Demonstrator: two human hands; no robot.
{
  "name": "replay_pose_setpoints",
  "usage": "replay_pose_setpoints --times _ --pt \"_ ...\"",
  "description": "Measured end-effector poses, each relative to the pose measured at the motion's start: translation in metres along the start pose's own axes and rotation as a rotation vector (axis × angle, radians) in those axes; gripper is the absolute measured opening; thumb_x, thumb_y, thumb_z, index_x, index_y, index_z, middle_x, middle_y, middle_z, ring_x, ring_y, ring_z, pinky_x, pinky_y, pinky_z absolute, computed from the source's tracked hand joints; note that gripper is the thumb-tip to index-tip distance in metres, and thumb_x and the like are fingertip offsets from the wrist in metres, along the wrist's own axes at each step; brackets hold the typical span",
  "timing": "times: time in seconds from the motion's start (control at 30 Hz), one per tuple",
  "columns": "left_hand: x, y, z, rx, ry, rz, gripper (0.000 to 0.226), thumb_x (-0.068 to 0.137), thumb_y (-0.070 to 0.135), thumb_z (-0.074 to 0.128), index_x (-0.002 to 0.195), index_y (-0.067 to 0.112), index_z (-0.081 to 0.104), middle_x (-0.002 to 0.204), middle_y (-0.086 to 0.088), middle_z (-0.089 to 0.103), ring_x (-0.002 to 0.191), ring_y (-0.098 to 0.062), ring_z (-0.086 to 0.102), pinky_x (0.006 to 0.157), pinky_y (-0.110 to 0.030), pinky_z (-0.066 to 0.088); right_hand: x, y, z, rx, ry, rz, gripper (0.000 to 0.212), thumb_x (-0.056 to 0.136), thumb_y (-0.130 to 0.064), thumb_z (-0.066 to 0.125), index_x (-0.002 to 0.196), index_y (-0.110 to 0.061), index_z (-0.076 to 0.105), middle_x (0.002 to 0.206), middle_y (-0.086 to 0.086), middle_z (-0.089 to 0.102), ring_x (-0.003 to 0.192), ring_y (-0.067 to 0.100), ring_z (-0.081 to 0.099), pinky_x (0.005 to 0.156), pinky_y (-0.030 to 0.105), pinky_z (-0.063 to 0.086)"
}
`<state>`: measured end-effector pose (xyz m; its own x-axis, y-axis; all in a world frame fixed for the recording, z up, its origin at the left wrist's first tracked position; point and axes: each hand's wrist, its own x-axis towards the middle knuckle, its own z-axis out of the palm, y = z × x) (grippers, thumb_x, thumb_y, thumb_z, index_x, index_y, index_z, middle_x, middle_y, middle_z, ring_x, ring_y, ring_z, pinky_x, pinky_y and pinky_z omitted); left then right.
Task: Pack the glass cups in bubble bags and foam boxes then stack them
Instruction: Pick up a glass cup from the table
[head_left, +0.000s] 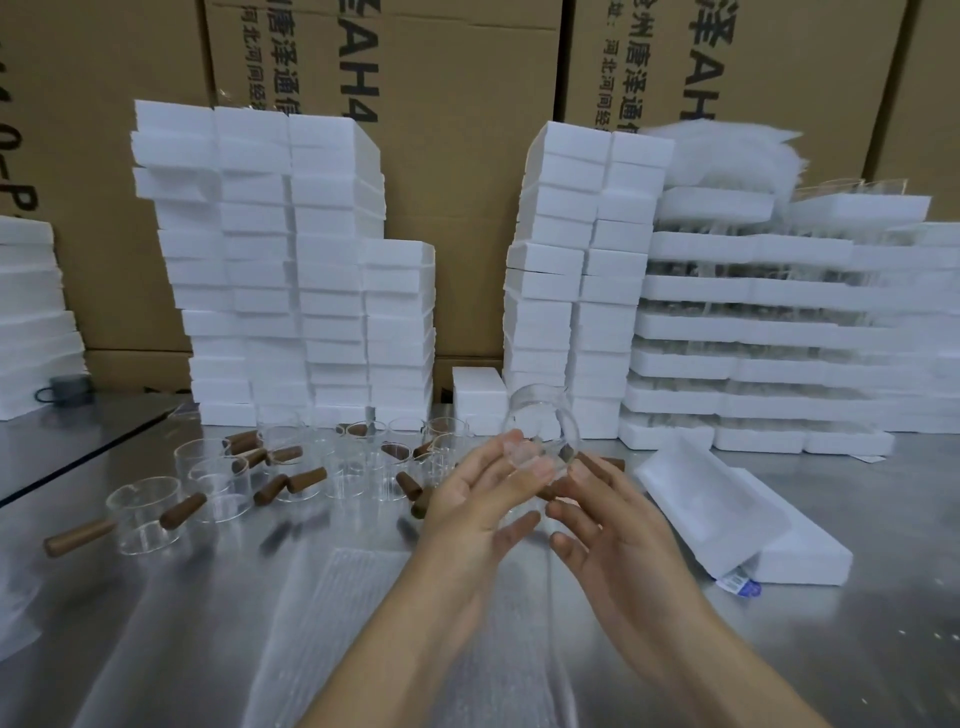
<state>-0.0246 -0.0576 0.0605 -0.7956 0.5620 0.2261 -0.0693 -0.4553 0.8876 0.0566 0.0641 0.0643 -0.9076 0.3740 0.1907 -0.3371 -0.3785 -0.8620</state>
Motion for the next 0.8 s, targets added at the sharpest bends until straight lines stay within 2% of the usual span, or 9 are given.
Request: replay_pose_setpoints --times 0.1,0.17,0.23,0.33,0.43,0.53,0.6,0.7,0.8 --pt "0.0 0.002 -0.004 0.062 -0.027 0.031 0.079 0.069 0.034 0.098 0.14 0.023 0.064 0.133 0.006 0.076 0.126 -0.014 0.071 0.097 -0.032 0.053 -0.001 -0.005 -0.003 -0.006 -0.014 -0.008 0.058 0.087 -0.03 0.075 0.14 -0.012 0.059 0.122 0.009 0.074 0.098 0.015 0.07 0.075 0.029 0.051" --pt "0.002 0.006 -0.007 0.165 -0.041 0.079 0.074 0.073 0.023 0.1 0.138 0.024 0.064 0.129 0.005 0.077 0.122 -0.012 0.072 0.094 -0.026 0.057 -0.001 -0.01 -0.005 0.001 -0.063 0.014 0.067 0.085 -0.039 0.082 0.14 -0.01 0.058 0.132 0.01 0.071 0.106 0.016 0.069 0.081 0.032 0.049" --pt "0.004 0.009 -0.01 0.271 -0.044 0.141 0.068 0.074 0.016 0.097 0.134 0.023 0.066 0.127 0.006 0.078 0.119 -0.011 0.074 0.089 -0.023 0.06 0.0 -0.014 -0.005 0.036 -0.127 0.058 0.07 0.078 -0.05 0.086 0.134 -0.013 0.065 0.127 0.009 0.072 0.105 0.016 0.068 0.085 0.032 0.05" --pt "0.001 0.01 -0.011 0.455 -0.042 0.205 0.062 0.076 0.017 0.097 0.13 0.029 0.071 0.127 0.012 0.077 0.123 -0.007 0.07 0.092 -0.035 0.063 -0.003 -0.014 -0.002 0.047 -0.183 0.115 0.061 0.088 -0.05 0.074 0.137 -0.014 0.067 0.125 0.013 0.073 0.108 0.023 0.072 0.091 0.034 0.057" --pt "-0.003 0.01 -0.009 0.551 -0.018 0.24 0.066 0.079 0.011 0.094 0.135 0.035 0.069 0.126 0.017 0.076 0.124 -0.005 0.068 0.09 -0.034 0.063 -0.007 -0.011 -0.001 -0.008 -0.178 0.116 0.058 0.094 -0.045 0.069 0.139 -0.008 0.063 0.133 0.022 0.069 0.125 0.035 0.067 0.107 0.043 0.054" --pt "-0.005 0.013 -0.006 0.678 0.031 0.325 0.08 0.078 0.025 0.097 0.143 0.054 0.058 0.13 0.025 0.068 0.126 0.0 0.063 0.097 -0.036 0.059 -0.007 -0.011 0.0 -0.035 -0.11 0.059 0.054 0.095 -0.04 0.074 0.136 -0.007 0.065 0.132 0.02 0.07 0.122 0.035 0.069 0.099 0.04 0.059" --pt "-0.006 0.016 -0.005 0.763 0.052 0.393 0.079 0.078 0.037 0.096 0.14 0.063 0.056 0.132 0.028 0.065 0.126 0.003 0.06 0.092 -0.032 0.056 -0.006 -0.011 0.002 -0.035 -0.058 0.043 0.054 0.091 -0.039 0.078 0.133 -0.007 0.065 0.127 0.015 0.074 0.114 0.031 0.074 0.092 0.038 0.06" --pt "-0.007 0.018 -0.004 0.835 0.084 0.43 0.069 0.076 0.048 0.09 0.136 0.064 0.06 0.133 0.029 0.065 0.127 0.002 0.059 0.09 -0.032 0.053 -0.004 -0.008 0.004 0.002 -0.032 0.068 0.049 0.087 -0.044 0.082 0.125 -0.016 0.071 0.114 0.008 0.078 0.105 0.026 0.077 0.082 0.033 0.061" --pt "-0.006 0.018 -0.008 0.829 0.117 0.433 0.065 0.077 0.048 0.09 0.135 0.059 0.062 0.134 0.027 0.067 0.129 -0.002 0.061 0.09 -0.033 0.051 -0.002 -0.001 0.006 0.139 -0.113 0.178 0.056 0.084 -0.049 0.076 0.13 -0.017 0.07 0.123 0.019 0.074 0.114 0.034 0.073 0.086 0.039 0.06"
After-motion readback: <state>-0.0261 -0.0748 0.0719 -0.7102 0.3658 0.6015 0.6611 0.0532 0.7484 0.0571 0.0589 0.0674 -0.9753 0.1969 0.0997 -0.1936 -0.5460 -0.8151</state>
